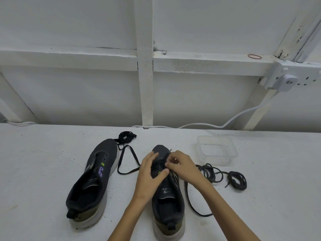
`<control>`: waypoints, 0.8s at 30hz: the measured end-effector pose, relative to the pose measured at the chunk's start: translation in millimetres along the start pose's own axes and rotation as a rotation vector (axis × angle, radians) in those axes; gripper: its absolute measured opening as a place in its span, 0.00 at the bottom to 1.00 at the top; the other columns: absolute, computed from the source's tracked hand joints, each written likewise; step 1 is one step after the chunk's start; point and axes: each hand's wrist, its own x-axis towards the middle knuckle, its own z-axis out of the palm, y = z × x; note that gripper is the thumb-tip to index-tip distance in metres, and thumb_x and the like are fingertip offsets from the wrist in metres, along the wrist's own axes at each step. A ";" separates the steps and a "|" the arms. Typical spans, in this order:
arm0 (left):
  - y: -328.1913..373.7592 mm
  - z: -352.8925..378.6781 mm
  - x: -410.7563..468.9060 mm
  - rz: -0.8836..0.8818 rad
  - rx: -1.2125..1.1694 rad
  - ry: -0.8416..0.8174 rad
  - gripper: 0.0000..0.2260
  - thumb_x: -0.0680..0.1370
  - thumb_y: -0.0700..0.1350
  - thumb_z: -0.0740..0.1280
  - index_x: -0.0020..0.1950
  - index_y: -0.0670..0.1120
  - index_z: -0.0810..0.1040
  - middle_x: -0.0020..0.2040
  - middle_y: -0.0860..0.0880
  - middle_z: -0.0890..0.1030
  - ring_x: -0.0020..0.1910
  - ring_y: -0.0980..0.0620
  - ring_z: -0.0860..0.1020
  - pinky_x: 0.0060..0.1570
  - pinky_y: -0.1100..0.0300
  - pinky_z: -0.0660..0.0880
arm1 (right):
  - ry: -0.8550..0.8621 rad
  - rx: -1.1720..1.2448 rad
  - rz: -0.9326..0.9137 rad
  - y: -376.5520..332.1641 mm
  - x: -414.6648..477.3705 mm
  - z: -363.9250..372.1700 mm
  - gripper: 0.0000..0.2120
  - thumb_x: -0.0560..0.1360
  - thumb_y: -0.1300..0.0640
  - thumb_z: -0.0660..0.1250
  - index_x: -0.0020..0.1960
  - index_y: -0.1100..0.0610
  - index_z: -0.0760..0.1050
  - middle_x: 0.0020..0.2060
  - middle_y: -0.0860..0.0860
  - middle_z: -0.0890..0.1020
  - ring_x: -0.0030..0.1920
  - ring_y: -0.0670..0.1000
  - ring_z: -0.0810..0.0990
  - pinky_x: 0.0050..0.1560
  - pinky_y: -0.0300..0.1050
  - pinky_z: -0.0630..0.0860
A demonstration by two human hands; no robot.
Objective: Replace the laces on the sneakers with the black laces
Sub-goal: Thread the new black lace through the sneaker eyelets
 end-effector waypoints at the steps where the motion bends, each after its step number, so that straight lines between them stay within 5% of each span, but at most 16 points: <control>1: 0.7 2.8 -0.2 -0.028 -0.014 -0.053 0.28 0.72 0.56 0.73 0.70 0.58 0.67 0.74 0.59 0.63 0.73 0.66 0.59 0.67 0.74 0.56 | -0.004 0.136 0.037 1.9 -1.8 0.3 0.05 0.75 0.61 0.68 0.41 0.55 0.75 0.38 0.47 0.77 0.40 0.45 0.74 0.43 0.41 0.71; 4: 3.9 8.7 0.0 -0.074 0.026 -0.141 0.31 0.70 0.62 0.72 0.71 0.61 0.66 0.75 0.63 0.57 0.76 0.63 0.50 0.72 0.62 0.51 | 0.015 0.387 0.116 8.8 -4.3 1.3 0.08 0.75 0.64 0.69 0.38 0.55 0.77 0.33 0.46 0.78 0.37 0.45 0.74 0.43 0.39 0.70; 9: 6.1 5.5 0.7 -0.079 0.061 -0.158 0.32 0.63 0.71 0.64 0.66 0.68 0.65 0.76 0.64 0.57 0.77 0.63 0.49 0.75 0.56 0.52 | 0.041 0.537 0.099 7.5 -3.0 -12.8 0.07 0.76 0.66 0.67 0.40 0.58 0.78 0.34 0.48 0.79 0.35 0.43 0.75 0.41 0.34 0.71; 13: 6.0 4.0 1.0 -0.067 0.079 -0.169 0.30 0.63 0.71 0.65 0.64 0.69 0.67 0.76 0.63 0.58 0.77 0.63 0.49 0.76 0.54 0.52 | 0.061 0.626 0.085 3.4 -0.4 -20.4 0.06 0.77 0.65 0.66 0.42 0.58 0.77 0.35 0.47 0.78 0.33 0.40 0.74 0.35 0.32 0.68; 18: 3.5 3.1 4.6 -0.037 0.055 -0.102 0.21 0.64 0.68 0.66 0.56 0.70 0.74 0.72 0.61 0.65 0.75 0.59 0.59 0.74 0.54 0.58 | 0.056 0.694 0.092 7.8 -3.0 -14.5 0.04 0.78 0.61 0.67 0.45 0.59 0.78 0.38 0.46 0.80 0.40 0.45 0.77 0.41 0.41 0.73; 24: 13.2 -3.7 22.7 0.089 0.437 -0.018 0.09 0.76 0.54 0.68 0.55 0.62 0.80 0.63 0.60 0.73 0.65 0.57 0.68 0.69 0.50 0.60 | 0.037 0.672 0.094 7.8 -5.1 -13.6 0.02 0.77 0.59 0.68 0.46 0.57 0.79 0.39 0.45 0.83 0.43 0.43 0.80 0.49 0.43 0.77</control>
